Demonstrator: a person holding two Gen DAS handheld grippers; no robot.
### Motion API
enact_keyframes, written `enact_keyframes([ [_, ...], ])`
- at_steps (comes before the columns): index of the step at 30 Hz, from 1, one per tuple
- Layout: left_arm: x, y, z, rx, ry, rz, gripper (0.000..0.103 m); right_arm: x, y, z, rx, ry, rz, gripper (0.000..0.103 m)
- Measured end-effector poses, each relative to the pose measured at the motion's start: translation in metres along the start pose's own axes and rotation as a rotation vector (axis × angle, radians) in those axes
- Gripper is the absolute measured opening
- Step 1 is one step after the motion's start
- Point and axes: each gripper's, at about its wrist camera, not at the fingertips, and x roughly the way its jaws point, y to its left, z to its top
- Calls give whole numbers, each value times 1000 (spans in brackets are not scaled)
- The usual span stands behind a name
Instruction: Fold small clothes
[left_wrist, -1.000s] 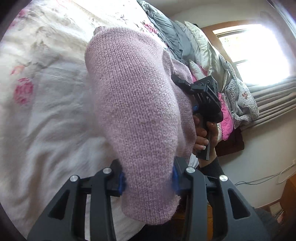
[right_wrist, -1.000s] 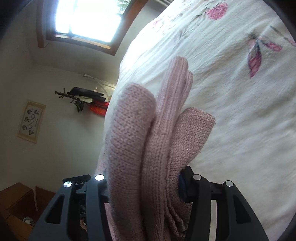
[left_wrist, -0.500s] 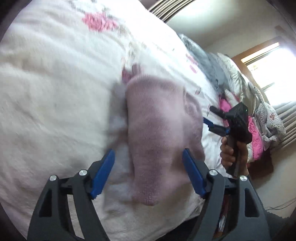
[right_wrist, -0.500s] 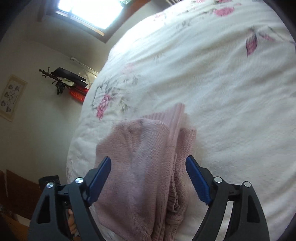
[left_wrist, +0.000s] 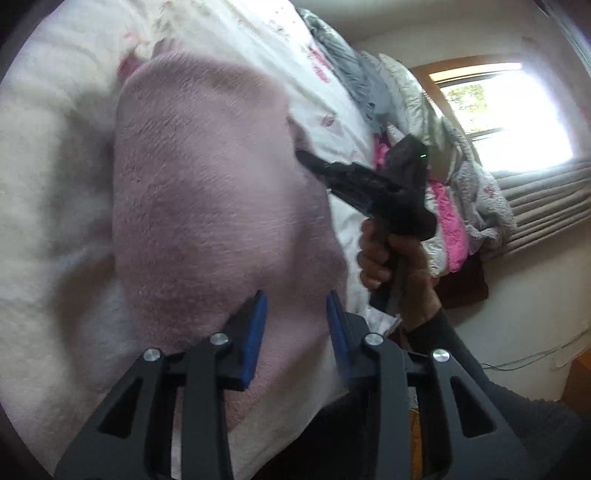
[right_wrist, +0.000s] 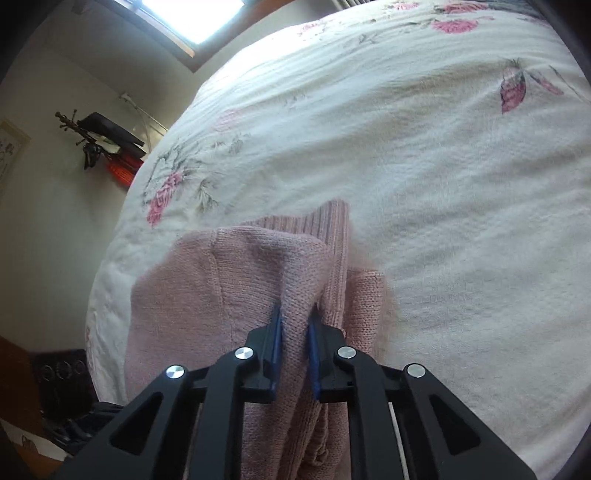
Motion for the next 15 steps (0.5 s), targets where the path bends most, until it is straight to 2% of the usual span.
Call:
enact_keyframes([
  [2, -14, -10, 25, 16, -70, -47, 49, -18, 9, 2, -14, -36, 32, 23],
  [4, -17, -7, 50, 30, -90, -42, 54, -43, 13, 4, -6, -124, 78, 24],
  [6, -6, 9, 74, 3, -68, 4, 53, -48, 15, 7, 7, -123, 144, 24],
  [8, 8, 39, 89, -42, -34, 88, 51, -33, 15, 8, 1, -65, 157, 23],
  [9, 14, 53, 91, -60, -15, 110, 33, -20, 12, 8, 7, -21, 156, 22],
  [10, 18, 66, 91, -93, -12, 118, 17, -6, 5, 8, 22, 16, 136, 15],
  [12, 15, 70, 91, -118, -16, 113, 6, 12, -10, 7, 51, 30, 92, 1],
  [14, 5, 55, 89, -76, -32, 138, 11, 5, -12, 5, 83, 15, 135, 2],
  [15, -3, 41, 85, -32, -51, 133, 26, -6, -5, 2, 63, -4, 143, 6],
])
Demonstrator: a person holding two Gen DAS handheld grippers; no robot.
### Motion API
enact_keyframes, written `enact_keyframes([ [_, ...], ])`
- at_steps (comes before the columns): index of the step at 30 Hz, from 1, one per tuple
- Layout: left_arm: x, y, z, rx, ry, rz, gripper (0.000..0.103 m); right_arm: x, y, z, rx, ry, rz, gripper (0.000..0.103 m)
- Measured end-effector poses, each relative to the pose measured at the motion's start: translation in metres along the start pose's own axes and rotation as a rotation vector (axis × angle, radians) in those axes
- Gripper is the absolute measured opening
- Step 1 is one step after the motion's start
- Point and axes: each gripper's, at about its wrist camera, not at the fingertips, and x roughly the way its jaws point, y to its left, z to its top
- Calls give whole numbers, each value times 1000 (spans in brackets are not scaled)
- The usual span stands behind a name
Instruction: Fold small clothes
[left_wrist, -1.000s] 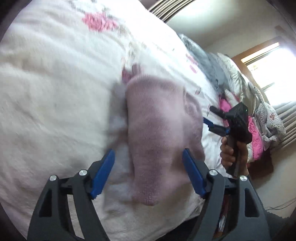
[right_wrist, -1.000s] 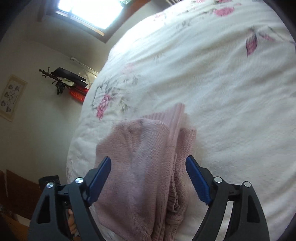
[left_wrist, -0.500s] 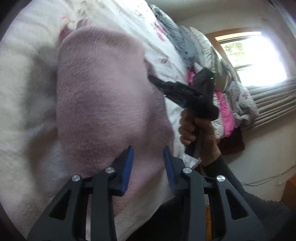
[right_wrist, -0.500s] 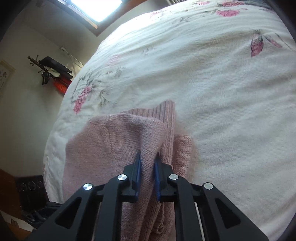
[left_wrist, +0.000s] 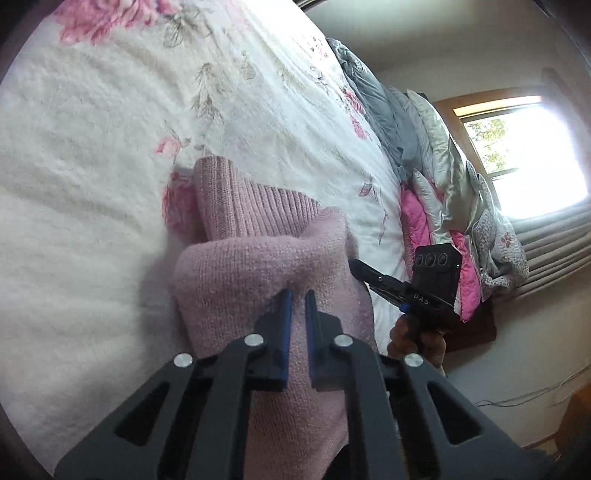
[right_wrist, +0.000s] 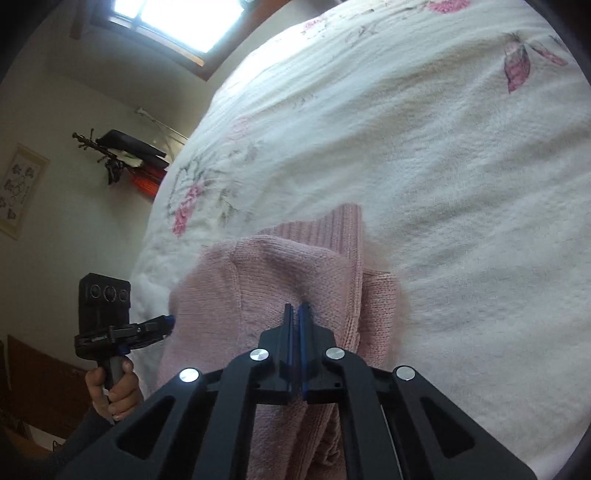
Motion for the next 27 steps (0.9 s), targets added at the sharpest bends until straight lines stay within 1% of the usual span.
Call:
enact_keyframes([
  [1, -10, -14, -6, 50, -18, -18, 30, -10, 11, -6, -35, -11, 9, 6],
  [2, -16, -25, -13, 84, -19, -51, 31, -19, 21, -14, -66, -13, 32, 6],
  [3, -12, -30, -16, 102, -13, -69, 31, -26, 30, -23, -91, -3, 52, 6],
  [4, -8, -33, -23, 120, 5, -61, 31, -27, 37, -32, -118, 16, 65, 6],
  [5, 1, -29, -28, 129, 38, -31, 31, -25, 42, -41, -138, 41, 64, 6],
  [6, 12, -18, -35, 119, 70, 6, 31, -18, 41, -48, -150, 68, 43, 6],
  [7, 25, -8, -38, 107, 93, 22, 24, -9, 37, -53, -157, 95, 3, 2],
  [8, 35, 0, -41, 109, 107, 45, 15, -2, 29, -56, -158, 108, -34, 0],
  [9, 39, 7, -42, 87, 113, 50, 1, 2, 19, -57, -144, 108, -39, 0],
  [10, 37, 10, -41, 70, 109, 40, 1, 1, 12, -56, -105, 104, -26, 0],
  [11, 33, 3, -41, 83, 99, 56, 1, -3, 11, -56, -79, 93, -23, 0],
  [12, 23, -5, -43, 103, 82, 52, 5, -9, 18, -58, -94, 82, -35, 0],
  [13, 12, -14, -48, 125, 71, 24, 23, -15, 27, -61, -115, 80, -28, 4],
  [14, 2, -23, -54, 158, 60, 13, 29, -21, 37, -65, -132, 84, -4, 4],
  [15, -4, -29, -60, 182, 63, 12, 27, -25, 46, -71, -154, 86, 11, 4],
  [16, -4, -29, -66, 190, 72, 25, 27, -28, 51, -77, -174, 88, 8, 4],
  [18, 9, -14, -73, 181, 109, 109, 26, -23, 43, -85, -156, 103, -23, 3],
  [19, 14, -3, -74, 158, 118, 115, 8, -15, 33, -88, -132, 117, -58, 0],
  [20, 16, 8, -73, 118, 121, 110, 1, -7, 23, -89, -109, 123, -70, 0],
  [21, 13, 12, -72, 85, 112, 92, 2, -6, 18, -92, -84, 118, -63, 0],
  [22, 7, 6, -73, 97, 97, 97, 1, -10, 19, -94, -74, 103, -58, 0],
  [23, 0, -6, -78, 129, 89, 89, 6, -16, 27, -97, -83, 89, -47, 0],
  [24, -6, -15, -84, 156, 89, 70, 22, -26, 36, -102, -96, 71, -39, 4],
  [25, -12, -23, -93, 186, 91, 60, 26, -35, 43, -107, -107, 52, -29, 4],
  [27, -12, -27, -113, 197, 110, 60, 27, -48, 52, -122, -117, 30, -12, 4],
])
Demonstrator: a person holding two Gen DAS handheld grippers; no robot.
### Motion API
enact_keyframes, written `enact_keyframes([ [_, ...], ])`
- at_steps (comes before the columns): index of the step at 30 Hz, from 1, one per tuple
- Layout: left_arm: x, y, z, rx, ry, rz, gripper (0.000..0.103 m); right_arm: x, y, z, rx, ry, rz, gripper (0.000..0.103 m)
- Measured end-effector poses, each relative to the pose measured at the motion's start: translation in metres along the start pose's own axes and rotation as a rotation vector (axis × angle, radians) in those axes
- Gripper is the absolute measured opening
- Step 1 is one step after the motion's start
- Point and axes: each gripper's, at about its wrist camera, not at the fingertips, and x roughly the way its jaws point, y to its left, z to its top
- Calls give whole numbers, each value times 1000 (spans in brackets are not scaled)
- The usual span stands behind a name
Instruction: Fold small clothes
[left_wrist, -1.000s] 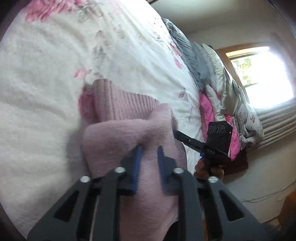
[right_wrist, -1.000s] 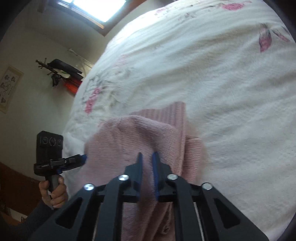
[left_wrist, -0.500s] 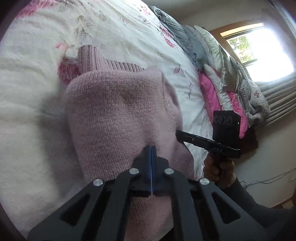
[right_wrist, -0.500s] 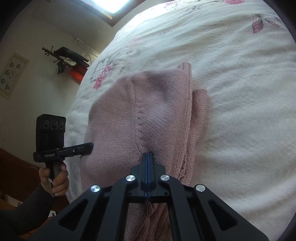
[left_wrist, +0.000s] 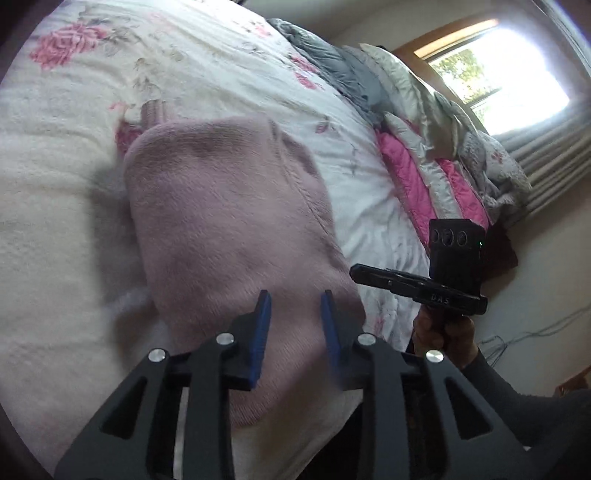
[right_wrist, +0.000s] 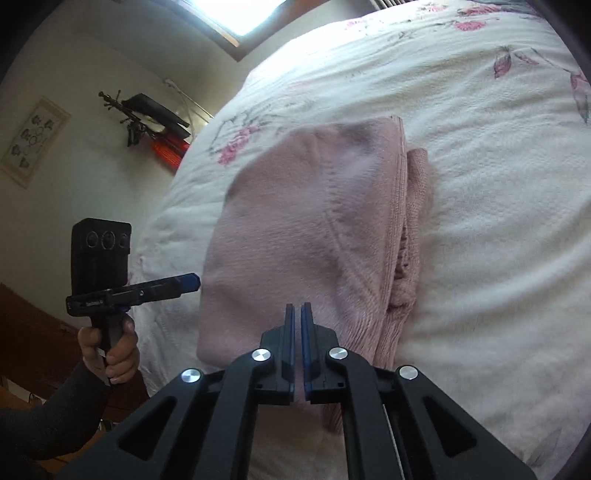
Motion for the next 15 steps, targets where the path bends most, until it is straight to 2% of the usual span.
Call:
enact_keyframes([
  [3, 27, 13, -27, -9, 74, 114, 26, 12, -8, -21, 9, 42, -67, 4],
  [4, 34, 19, -32, -26, 80, 119, 24, 22, -16, -27, 22, 72, -116, 0],
  [6, 35, 19, -34, -39, 60, 137, 22, 32, -24, -32, 19, 78, -153, 0],
  [8, 25, 10, -35, -51, 25, 140, 30, 26, -15, -30, 15, 61, -164, 3],
  [10, 9, -6, -41, -55, -13, 166, 56, 13, 4, -31, -15, 36, -173, 18],
  [11, -2, -16, -46, -54, -38, 204, 63, 5, 14, -33, -27, 18, -182, 30],
  [12, -13, -28, -52, -53, -63, 231, 74, -4, 24, -36, -36, -2, -200, 42],
  [13, -25, -39, -59, -50, -85, 248, 85, -14, 33, -41, -43, -25, -232, 62],
  [14, -37, -51, -68, -43, -106, 282, 89, -24, 44, -48, -49, -52, -283, 73],
  [15, -49, -64, -76, -34, -127, 346, 92, -36, 56, -56, -58, -88, -342, 92],
])
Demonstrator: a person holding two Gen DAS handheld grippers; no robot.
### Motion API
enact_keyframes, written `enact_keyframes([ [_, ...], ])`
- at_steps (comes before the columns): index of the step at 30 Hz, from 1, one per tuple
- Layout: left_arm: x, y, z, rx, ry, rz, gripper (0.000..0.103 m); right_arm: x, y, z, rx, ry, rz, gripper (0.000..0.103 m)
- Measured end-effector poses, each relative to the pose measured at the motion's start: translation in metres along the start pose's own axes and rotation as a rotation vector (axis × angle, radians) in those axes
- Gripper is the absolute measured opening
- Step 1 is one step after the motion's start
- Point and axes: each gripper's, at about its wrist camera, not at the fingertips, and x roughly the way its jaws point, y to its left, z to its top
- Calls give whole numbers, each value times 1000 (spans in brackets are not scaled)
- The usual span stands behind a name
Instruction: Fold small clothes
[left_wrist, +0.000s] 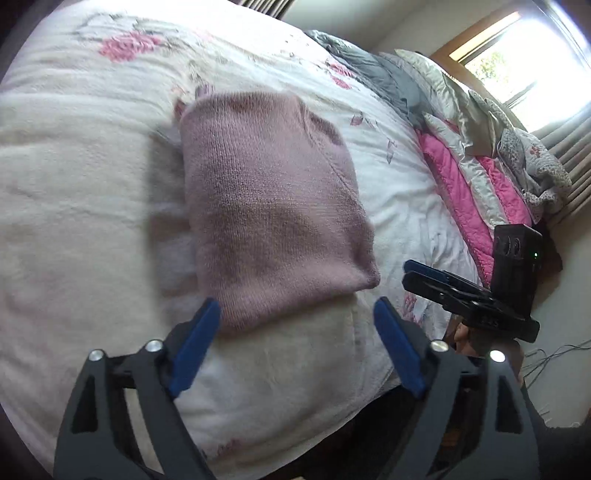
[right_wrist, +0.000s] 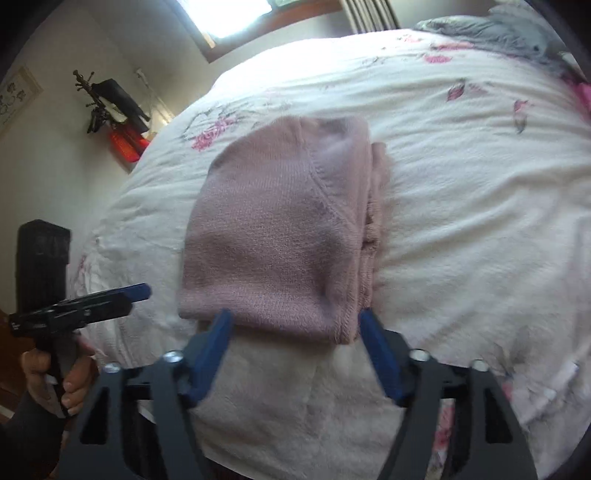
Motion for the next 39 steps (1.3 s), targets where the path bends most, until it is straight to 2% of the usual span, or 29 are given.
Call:
enact_keyframes([
  [1, -15, -7, -9, 13, -14, 65, 95, -16, 9, -8, -8, -35, -53, 100],
  [3, -42, -22, -25, 31, -39, 202, 99, -44, 26, -25, -25, -74, -133, 99],
  [5, -64, -37, -42, 44, -77, 320, 99, -67, 42, -39, -30, -96, -205, 99],
  [7, -83, -51, -60, 63, -104, 401, 99, -94, 52, -48, -17, -150, -251, 99],
  [9, -100, -63, -70, 88, -120, 434, 99, -121, 67, -56, -8, -218, -295, 99],
  [11, -122, -77, -76, 115, -136, 452, 99, -148, 80, -60, -15, -256, -310, 99],
  [15, -173, -108, -84, 154, -242, 467, 100, -203, 108, -65, -40, -339, -303, 99],
  [17, -188, -120, -88, 168, -231, 481, 100, -215, 118, -66, -67, -319, -306, 99],
  [20, -204, -127, -94, 134, -205, 418, 100, -220, 130, -70, -94, -262, -339, 99],
  [22, -208, -127, -98, 97, -194, 395, 100, -222, 137, -75, -92, -267, -357, 99],
  [29, -208, -131, -111, 90, -176, 465, 100, -218, 148, -89, -93, -226, -375, 99],
  [39, -203, -130, -113, 93, -156, 448, 100, -216, 146, -94, -67, -219, -362, 99],
])
